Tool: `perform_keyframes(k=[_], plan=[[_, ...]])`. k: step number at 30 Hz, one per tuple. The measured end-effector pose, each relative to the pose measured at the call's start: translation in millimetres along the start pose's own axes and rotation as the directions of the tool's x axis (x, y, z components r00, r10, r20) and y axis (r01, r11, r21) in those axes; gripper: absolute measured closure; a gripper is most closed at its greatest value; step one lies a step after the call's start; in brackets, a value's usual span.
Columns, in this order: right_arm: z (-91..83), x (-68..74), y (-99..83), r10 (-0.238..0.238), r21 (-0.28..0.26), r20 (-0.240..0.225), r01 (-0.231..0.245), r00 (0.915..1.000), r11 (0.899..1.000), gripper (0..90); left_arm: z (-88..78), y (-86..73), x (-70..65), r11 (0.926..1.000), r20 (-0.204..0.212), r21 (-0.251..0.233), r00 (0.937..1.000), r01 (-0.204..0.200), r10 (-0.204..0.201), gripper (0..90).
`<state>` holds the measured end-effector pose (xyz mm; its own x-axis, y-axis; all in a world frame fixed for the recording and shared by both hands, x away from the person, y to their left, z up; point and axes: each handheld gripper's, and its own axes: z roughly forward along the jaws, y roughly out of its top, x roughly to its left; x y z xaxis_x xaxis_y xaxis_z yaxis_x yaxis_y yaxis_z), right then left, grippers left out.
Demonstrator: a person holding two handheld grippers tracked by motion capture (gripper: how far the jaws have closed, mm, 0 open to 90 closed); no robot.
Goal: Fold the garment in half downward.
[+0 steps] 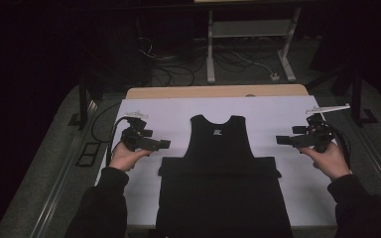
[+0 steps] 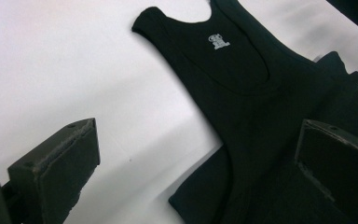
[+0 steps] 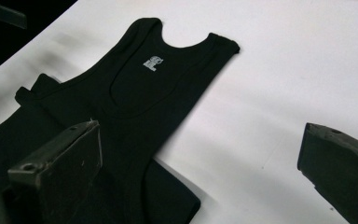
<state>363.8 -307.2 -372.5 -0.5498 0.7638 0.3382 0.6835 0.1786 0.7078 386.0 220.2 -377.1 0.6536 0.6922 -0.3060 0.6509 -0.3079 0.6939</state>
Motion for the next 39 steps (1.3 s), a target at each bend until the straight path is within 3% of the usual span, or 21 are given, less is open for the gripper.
perform_keyframes(k=[4, 15, 29, 34, 39], plan=[[0.9, -1.0, 6.6, -0.007, 0.0, 0.001, 0.007, 1.0, 1.0, 0.0, 1.5, 6.4, 2.6, 0.9997, -0.002, 0.021, 0.9999, -0.014, 0.014, 0.0], [5.9, -2.3, 24.6, -0.02, 0.009, -0.001, 0.02, 0.9998, 1.0, 0.0, 5.2, 26.0, 4.0, 0.9994, 0.004, 0.022, 0.9997, -0.026, 0.026, 0.0], [18.9, -13.9, 35.7, 0.001, 0.003, 0.016, -0.001, 0.9999, 1.0, 0.0, 23.6, 40.1, 7.2, 0.9993, 0.009, 0.02, 0.9995, -0.031, 0.031, 0.0], [25.7, -15.8, 43.6, 0.0, 0.019, 0.023, 0.0, 0.9997, 1.0, 0.0, 33.4, 43.6, 10.2, 0.9972, 0.006, 0.053, 0.9986, -0.052, 0.052, 0.0], [31.7, -14.7, 50.1, -0.004, 0.027, 0.025, 0.003, 0.9997, 1.0, 0.0, 39.6, 46.4, 12.0, 0.9975, 0.002, 0.056, 0.9991, -0.043, 0.043, 0.0]])
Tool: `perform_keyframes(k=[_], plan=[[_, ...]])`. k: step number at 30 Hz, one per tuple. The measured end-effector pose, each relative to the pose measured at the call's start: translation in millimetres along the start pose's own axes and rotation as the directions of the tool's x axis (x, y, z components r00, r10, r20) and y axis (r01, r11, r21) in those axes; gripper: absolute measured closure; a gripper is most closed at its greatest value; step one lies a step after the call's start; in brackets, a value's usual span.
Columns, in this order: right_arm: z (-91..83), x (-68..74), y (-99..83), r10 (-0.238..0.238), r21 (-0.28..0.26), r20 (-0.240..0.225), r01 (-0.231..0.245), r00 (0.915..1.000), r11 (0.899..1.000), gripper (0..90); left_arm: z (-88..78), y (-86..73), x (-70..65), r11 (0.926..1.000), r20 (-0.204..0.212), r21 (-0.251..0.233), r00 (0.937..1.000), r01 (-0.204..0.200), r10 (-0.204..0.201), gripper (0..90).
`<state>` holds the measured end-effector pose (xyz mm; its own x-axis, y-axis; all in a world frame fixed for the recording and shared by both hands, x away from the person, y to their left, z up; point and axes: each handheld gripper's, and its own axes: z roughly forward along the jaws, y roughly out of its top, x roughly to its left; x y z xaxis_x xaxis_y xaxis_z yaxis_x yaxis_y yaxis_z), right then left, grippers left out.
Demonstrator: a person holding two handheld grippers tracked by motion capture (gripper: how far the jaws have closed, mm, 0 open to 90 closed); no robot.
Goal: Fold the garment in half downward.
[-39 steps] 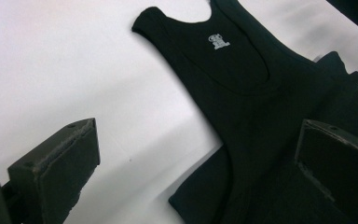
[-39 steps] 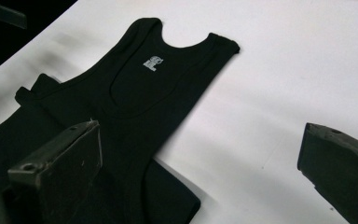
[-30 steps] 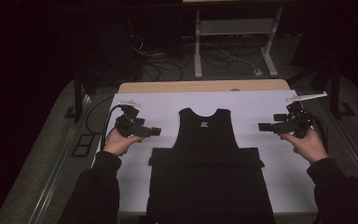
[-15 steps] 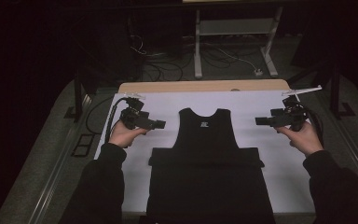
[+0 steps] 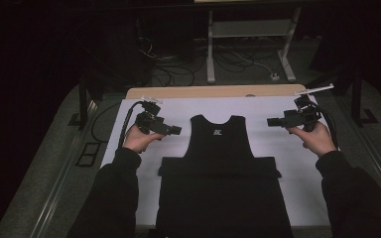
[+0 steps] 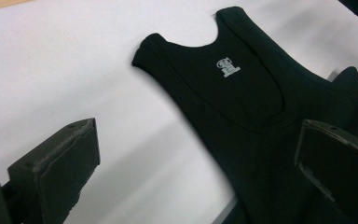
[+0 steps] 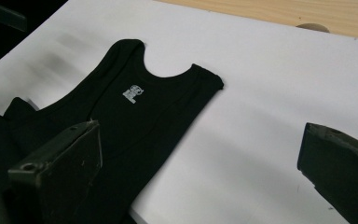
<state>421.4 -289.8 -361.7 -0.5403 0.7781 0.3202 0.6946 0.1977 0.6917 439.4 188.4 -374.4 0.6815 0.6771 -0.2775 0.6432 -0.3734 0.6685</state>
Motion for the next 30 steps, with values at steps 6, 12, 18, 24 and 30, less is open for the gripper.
perform_keyframes(k=[6, 12, 18, 24, 30], plan=[[8.8, 2.0, 3.3, -0.001, 0.011, -0.004, 0.001, 1.0, 1.0, 0.0, 6.0, 2.5, 0.3, 0.9999, -0.002, -0.003, 0.9999, 0.012, -0.012, 0.0], [18.6, -0.8, 2.8, 0.0, 0.022, -0.004, 0.0, 1.0, 1.0, 0.0, 14.8, 3.0, 1.3, 0.9997, 0.013, -0.014, 0.9997, 0.022, -0.022, 0.0], [31.7, -6.1, 0.2, 0.005, 0.055, 0.0, -0.005, 1.0, 0.998, 0.0, 26.9, 1.3, 1.6, 0.9998, 0.022, 0.001, 0.9995, 0.022, -0.022, 0.0], [38.7, -7.3, -0.7, 0.008, 0.066, -0.004, -0.008, 1.0, 0.998, 0.0, 37.1, -0.6, 4.2, 0.9995, 0.021, 0.011, 0.9994, 0.028, -0.029, 0.0], [43.8, -8.2, -1.8, 0.016, 0.078, -0.013, -0.015, 0.9998, 0.997, 0.0, 46.5, -2.4, 4.0, 0.9994, 0.021, 0.023, 0.9995, 0.025, -0.025, 0.0]])
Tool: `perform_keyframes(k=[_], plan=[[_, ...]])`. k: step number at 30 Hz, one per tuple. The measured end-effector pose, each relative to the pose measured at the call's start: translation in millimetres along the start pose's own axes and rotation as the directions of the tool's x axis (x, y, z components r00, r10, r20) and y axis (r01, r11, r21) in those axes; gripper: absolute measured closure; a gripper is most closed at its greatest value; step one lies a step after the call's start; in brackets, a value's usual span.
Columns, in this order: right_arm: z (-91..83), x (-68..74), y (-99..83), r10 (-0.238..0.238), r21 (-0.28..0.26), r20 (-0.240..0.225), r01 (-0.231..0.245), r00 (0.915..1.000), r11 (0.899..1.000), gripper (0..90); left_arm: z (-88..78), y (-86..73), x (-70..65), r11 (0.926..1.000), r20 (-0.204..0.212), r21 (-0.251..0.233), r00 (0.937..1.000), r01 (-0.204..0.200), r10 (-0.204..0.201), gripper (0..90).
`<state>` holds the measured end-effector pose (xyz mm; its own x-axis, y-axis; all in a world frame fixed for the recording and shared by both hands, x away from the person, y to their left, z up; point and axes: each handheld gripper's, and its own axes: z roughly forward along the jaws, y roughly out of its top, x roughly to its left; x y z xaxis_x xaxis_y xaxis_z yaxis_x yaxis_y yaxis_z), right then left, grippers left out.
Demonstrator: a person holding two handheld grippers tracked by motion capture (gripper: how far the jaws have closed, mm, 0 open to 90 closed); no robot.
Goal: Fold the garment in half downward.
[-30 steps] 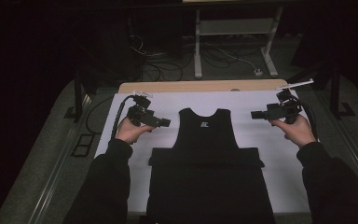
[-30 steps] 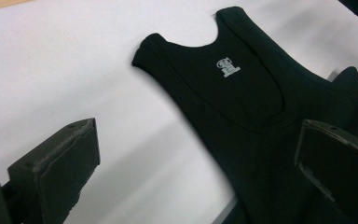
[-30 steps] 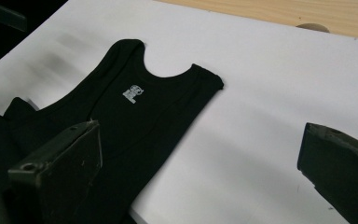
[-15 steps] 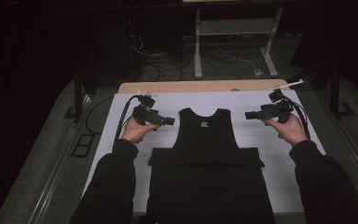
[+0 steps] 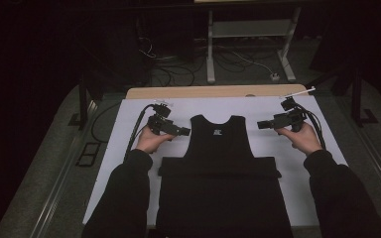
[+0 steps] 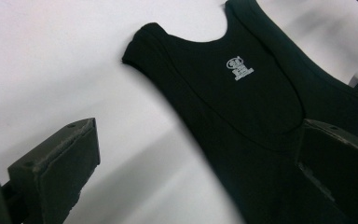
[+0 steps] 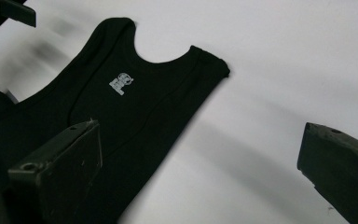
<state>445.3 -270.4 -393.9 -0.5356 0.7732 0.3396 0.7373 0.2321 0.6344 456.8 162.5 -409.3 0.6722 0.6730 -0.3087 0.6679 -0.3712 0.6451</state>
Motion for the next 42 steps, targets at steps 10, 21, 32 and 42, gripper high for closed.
perform_keyframes(k=[10, 21, 32, 42], plan=[[15.2, 3.3, -2.2, -0.007, 0.035, -0.015, 0.007, 0.9999, 0.999, 0.4, 11.9, -2.9, 0.8, 0.9999, 0.011, 0.015, 0.9999, -0.002, 0.002, 0.0], [33.8, 9.8, -5.3, -0.019, 0.064, -0.036, 0.021, 0.9992, 0.998, 2.3, 17.3, -5.2, -0.1, 0.9996, 0.008, 0.026, 0.9999, -0.014, 0.014, 0.0], [51.0, 17.8, -8.9, -0.02, 0.084, -0.067, 0.025, 0.9976, 0.996, 5.0, 28.6, -8.0, -2.1, 0.9997, 0.032, 0.022, 0.9995, -0.006, 0.006, 0.0], [59.5, 22.2, -10.6, -0.022, 0.09, -0.097, 0.031, 0.995, 0.995, 13.4, 34.5, -9.7, -5.0, 0.9999, 0.073, 0.017, 0.9973, 0.0, -0.001, 11.7]])
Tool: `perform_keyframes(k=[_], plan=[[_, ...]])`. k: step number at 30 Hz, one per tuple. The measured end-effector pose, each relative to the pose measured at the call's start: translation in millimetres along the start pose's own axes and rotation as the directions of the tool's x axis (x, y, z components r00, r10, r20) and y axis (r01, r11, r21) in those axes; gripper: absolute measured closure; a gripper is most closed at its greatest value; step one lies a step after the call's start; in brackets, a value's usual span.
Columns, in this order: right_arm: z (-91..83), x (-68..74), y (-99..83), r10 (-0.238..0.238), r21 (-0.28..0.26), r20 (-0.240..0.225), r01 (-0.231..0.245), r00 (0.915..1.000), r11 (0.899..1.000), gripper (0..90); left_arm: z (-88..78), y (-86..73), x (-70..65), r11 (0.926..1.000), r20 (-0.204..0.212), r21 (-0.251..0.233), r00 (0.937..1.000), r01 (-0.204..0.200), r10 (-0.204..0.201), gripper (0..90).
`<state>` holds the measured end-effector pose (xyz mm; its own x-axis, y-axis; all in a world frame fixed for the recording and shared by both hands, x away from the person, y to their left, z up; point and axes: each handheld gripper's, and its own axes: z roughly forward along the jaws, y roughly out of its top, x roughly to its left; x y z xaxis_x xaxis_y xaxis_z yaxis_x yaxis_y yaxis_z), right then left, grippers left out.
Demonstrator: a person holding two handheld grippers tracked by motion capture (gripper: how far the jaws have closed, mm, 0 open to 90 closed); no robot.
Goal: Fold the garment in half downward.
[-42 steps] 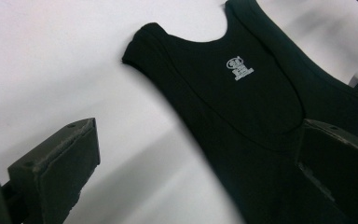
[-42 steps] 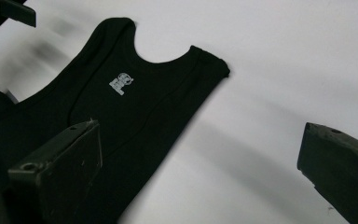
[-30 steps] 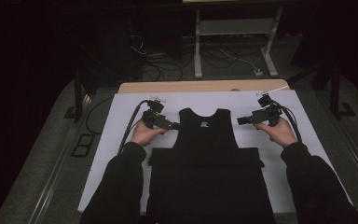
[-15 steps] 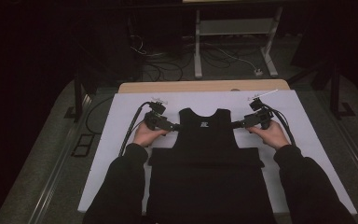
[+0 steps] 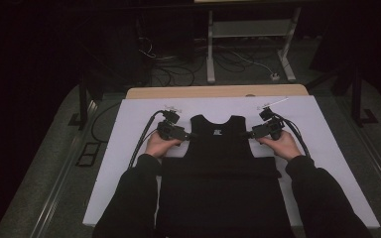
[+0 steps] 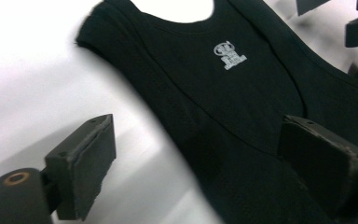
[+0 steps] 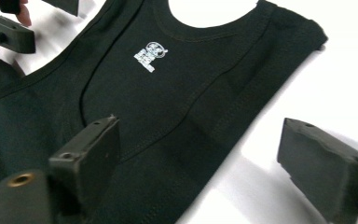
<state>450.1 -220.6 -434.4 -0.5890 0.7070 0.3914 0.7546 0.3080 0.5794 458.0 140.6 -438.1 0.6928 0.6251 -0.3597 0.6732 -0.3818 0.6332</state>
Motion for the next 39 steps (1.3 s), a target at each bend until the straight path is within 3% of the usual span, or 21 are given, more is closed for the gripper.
perform_keyframes(k=[11, 16, 26, 39], plan=[[8.5, 5.8, -0.5, -0.001, 0.017, 0.026, 0.0, 0.9997, 1.0, 30.3, 2.3, -0.2, -0.5, 0.9998, 0.01, 0.011, 0.9999, 0.014, -0.014, 20.3], [12.6, 6.8, -1.2, -0.003, 0.027, 0.051, 0.002, 0.9987, 1.0, 36.7, 4.3, -0.3, -2.7, 0.9999, -0.041, 0.013, 0.9991, -0.006, 0.007, 27.9], [16.8, 11.2, -1.5, -0.012, 0.015, 0.074, 0.01, 0.9972, 1.0, 48.9, 12.3, 0.1, -8.4, 0.9997, -0.062, 0.013, 0.9978, -0.022, 0.022, 42.5], [23.2, 20.4, -2.4, -0.048, 0.009, 0.083, 0.047, 0.9954, 0.999, 61.5, 18.0, 1.4, -14.2, 0.9996, -0.033, 0.019, 0.9993, -0.019, 0.02, 53.0]])
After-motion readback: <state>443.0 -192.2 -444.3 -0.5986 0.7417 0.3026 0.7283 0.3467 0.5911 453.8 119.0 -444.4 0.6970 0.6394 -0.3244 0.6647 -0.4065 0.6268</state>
